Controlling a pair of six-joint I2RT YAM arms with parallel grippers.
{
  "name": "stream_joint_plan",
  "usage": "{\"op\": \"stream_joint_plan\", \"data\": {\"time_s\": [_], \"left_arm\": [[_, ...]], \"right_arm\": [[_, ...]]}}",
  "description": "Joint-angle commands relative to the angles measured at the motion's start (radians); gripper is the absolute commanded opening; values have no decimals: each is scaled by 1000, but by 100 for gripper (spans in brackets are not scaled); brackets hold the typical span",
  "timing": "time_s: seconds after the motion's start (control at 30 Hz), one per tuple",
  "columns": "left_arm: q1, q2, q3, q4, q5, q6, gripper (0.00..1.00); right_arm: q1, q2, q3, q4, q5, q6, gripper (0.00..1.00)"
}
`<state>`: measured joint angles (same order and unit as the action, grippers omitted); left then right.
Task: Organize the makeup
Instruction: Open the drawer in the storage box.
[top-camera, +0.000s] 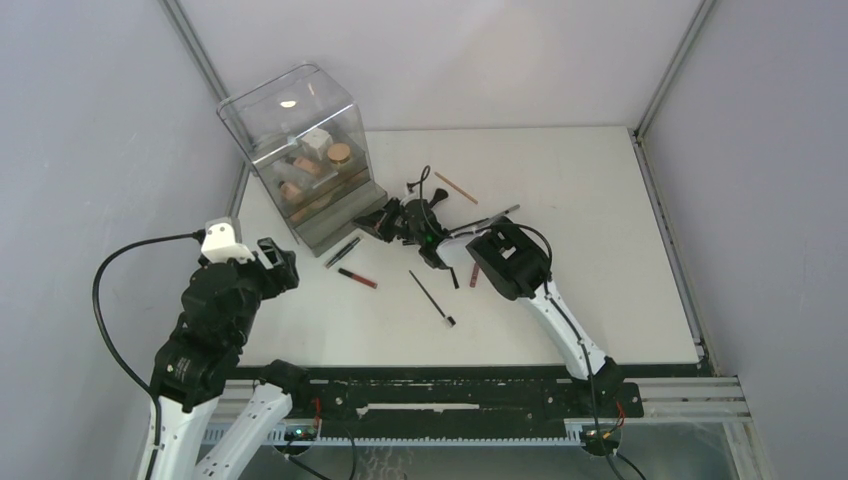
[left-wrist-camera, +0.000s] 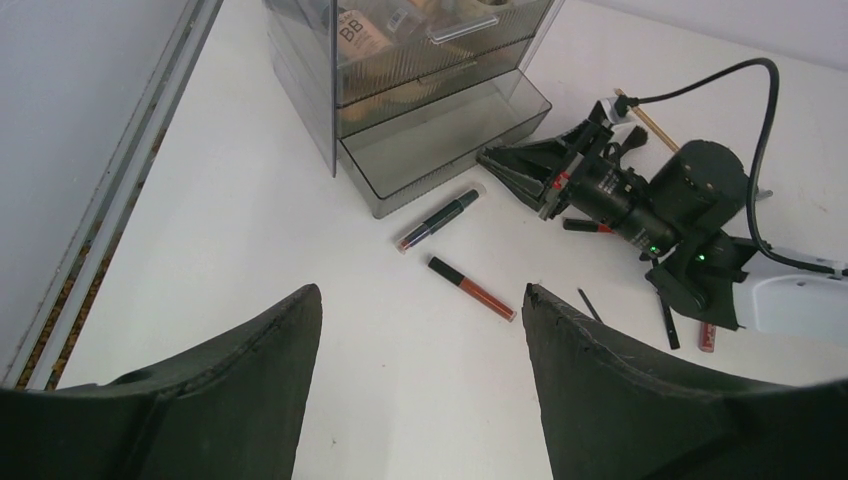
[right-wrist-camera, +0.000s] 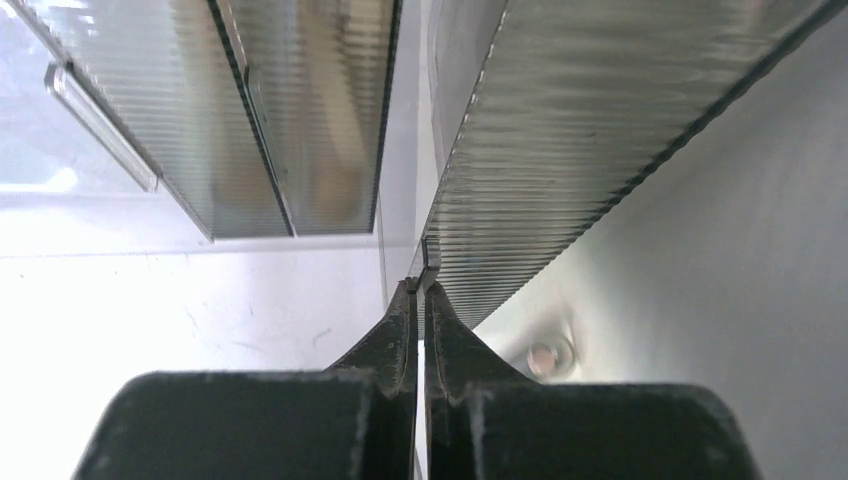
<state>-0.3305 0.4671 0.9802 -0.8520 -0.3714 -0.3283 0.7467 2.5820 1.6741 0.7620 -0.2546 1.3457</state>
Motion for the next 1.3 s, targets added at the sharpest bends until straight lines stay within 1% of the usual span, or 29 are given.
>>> {"op": "stream_joint_plan", "data": {"time_s": [0.0, 0.23, 0.47, 0.97, 1.0, 1.03, 1.1, 1.13, 1.2, 1.27], "left_arm": [[2, 8, -13, 23, 8, 19, 78], [2, 29, -8, 39, 29, 7, 77], [3, 49, -5, 28, 12, 16, 77], [4, 87, -11, 31, 44, -19, 77], [3, 90, -10, 33, 45, -24, 77], [2, 94, -7, 32, 45, -29, 77], [3, 108, -2, 27, 45, -38, 77], [3, 112, 0, 25, 43, -43, 77], [2, 124, 1, 26, 44, -55, 77], [2, 137, 4, 30, 48, -65, 77]], "right_arm": [[-16, -81, -129, 111, -5, 6, 0], [-23, -147, -268, 176, -16, -5, 0], [-20, -168, -324, 194, -7, -2, 0], [-26, -242, -470, 231, -3, -26, 0], [-28, -252, -471, 213, -6, -28, 4], [-30, -268, -474, 190, -9, -25, 15], [-34, -314, -482, 148, -16, -47, 44], [-36, -348, -486, 109, -16, -73, 52], [-39, -425, -493, 2, -6, -146, 58], [-52, -498, -521, -47, -16, -202, 61]]}}
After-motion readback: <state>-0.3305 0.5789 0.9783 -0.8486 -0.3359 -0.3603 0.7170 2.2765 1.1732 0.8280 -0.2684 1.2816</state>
